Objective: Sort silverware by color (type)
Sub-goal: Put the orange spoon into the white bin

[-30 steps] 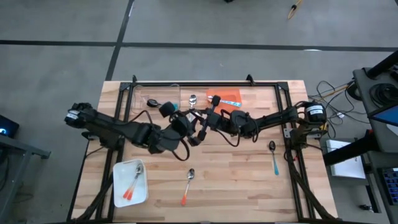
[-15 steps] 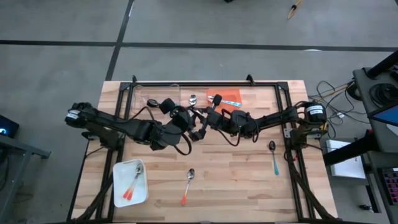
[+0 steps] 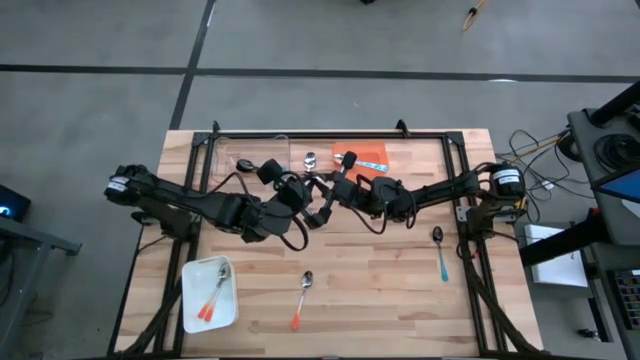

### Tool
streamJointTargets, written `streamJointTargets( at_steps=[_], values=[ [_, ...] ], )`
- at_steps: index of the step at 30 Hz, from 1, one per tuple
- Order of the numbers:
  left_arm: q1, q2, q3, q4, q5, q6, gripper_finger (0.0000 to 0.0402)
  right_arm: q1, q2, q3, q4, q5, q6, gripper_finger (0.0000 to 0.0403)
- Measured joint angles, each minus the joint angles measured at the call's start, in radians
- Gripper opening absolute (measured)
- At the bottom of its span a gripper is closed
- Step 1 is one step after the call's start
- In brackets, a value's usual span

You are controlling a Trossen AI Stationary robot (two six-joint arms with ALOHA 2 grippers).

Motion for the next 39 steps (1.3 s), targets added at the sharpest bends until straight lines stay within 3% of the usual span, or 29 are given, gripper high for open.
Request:
streamJointTargets(
  at_steps=[16, 27, 30, 32, 39],
  values=[
    [0.0, -0.013, 0.0, -0.001, -0.007, -0.015, 0.0001, 0.0, 0.001, 0.0, -0.014, 0.003, 0.036, 0.0134],
    [-0.027, -0.074, 0.0, -0.076, 0.061, -0.081, 0.0, 0.0, -0.002, 0.0, -0.049, 0.013, -0.023, 0.0149],
    [-0.046, -0.131, 0.007, -0.212, 0.158, -0.235, 0.0, 0.0, -0.016, 0.0, -0.092, 0.05, -0.049, 0.0144],
    [-0.053, -0.167, 0.022, -0.354, 0.275, -0.402, 0.0, -0.002, -0.031, 0.0, -0.127, 0.096, -0.069, 0.0141],
    [-0.092, -0.194, 0.073, -0.958, 0.683, -1.165, 0.0, -0.013, -0.069, 0.0, -0.232, 0.143, -0.068, 0.0131]
  ],
)
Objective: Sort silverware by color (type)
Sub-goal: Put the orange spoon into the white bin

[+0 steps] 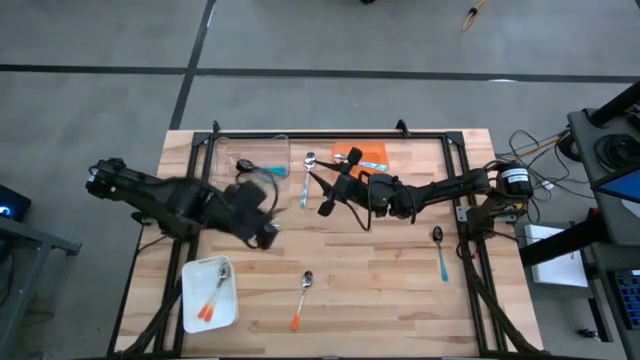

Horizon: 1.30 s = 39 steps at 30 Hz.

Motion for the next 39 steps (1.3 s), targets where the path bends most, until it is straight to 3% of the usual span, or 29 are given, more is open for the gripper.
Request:
streamJointTargets(
  at_steps=[5, 17, 28, 39],
  values=[
    [-0.118, 0.024, -0.021, -0.226, 0.185, -0.377, 0.0, -0.005, 0.0, 0.0, -0.006, -0.001, 0.004, 0.0127],
    [-0.441, 0.024, -0.28, -0.128, 0.329, -0.932, 0.0, -0.006, 0.0, 0.0, -0.02, -0.001, 0.018, 0.0132],
    [-0.47, 0.022, -0.439, 0.01, 0.338, -1.008, 0.0, -0.006, -0.001, 0.0, -0.02, -0.001, 0.017, 0.013],
    [-0.495, 0.037, -0.455, 0.068, 0.365, -1.044, 0.0, -0.011, -0.001, 0.0, -0.027, -0.001, 0.015, 0.0125]
  ],
)
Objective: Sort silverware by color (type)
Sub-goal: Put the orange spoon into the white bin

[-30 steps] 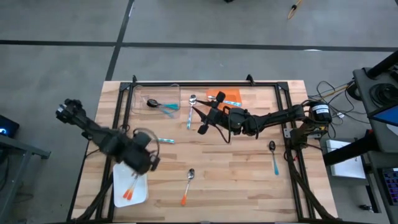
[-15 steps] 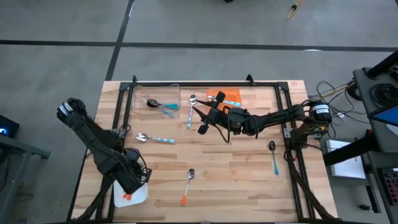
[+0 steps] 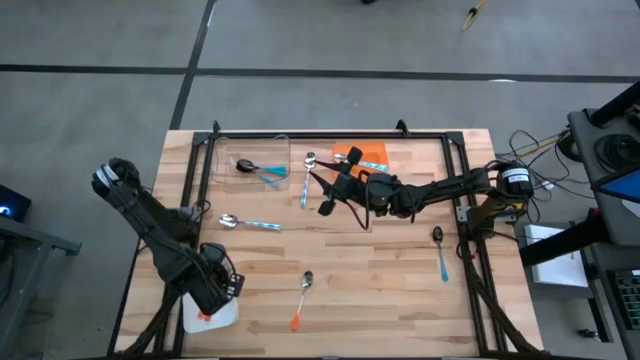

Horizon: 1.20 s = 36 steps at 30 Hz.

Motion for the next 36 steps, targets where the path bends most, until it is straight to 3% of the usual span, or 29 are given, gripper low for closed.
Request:
streamJointTargets(
  at_steps=[10, 36],
  values=[
    [-0.058, 0.057, 0.0, 0.001, 0.007, -0.062, 0.0, 0.0, 0.0, 0.0, -0.001, 0.0, 0.0, 0.0123],
    [-0.063, 0.118, -0.001, 0.01, 0.053, -0.073, 0.0, 0.0, 0.0, 0.0, -0.004, 0.0, 0.0, 0.0123]
  ],
)
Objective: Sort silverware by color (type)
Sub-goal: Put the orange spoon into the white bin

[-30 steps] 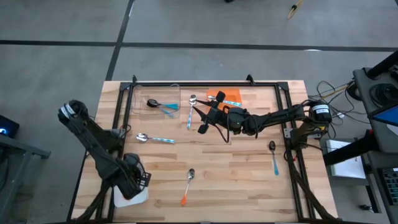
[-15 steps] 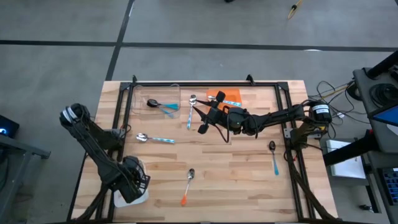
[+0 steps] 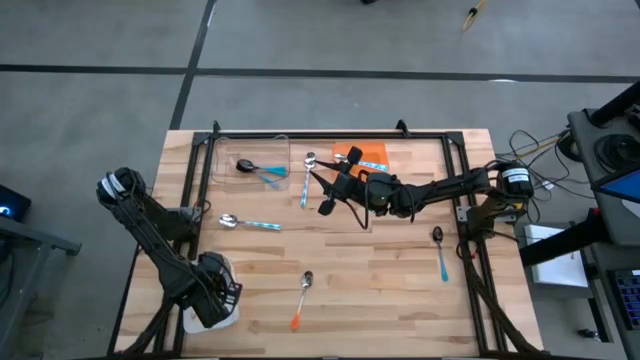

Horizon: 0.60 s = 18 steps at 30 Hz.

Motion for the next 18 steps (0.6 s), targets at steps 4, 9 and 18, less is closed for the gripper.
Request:
streamJointTargets(
  at_steps=[4, 9, 18],
  values=[
    [0.0, 0.0, -0.019, 0.001, 0.001, -0.004, 0.0, 0.0, 0.0, 0.0, -0.001, 0.0, 0.0, 0.0123],
    [0.0, 0.0, -0.054, 0.024, 0.001, -0.009, 0.0, 0.0, 0.0, 0.0, -0.001, 0.0, 0.0, 0.0123],
    [0.0, 0.0, -0.077, 0.056, 0.001, -0.015, 0.0, 0.0, 0.0, 0.0, -0.002, 0.0, -0.002, 0.0123]
  ],
)
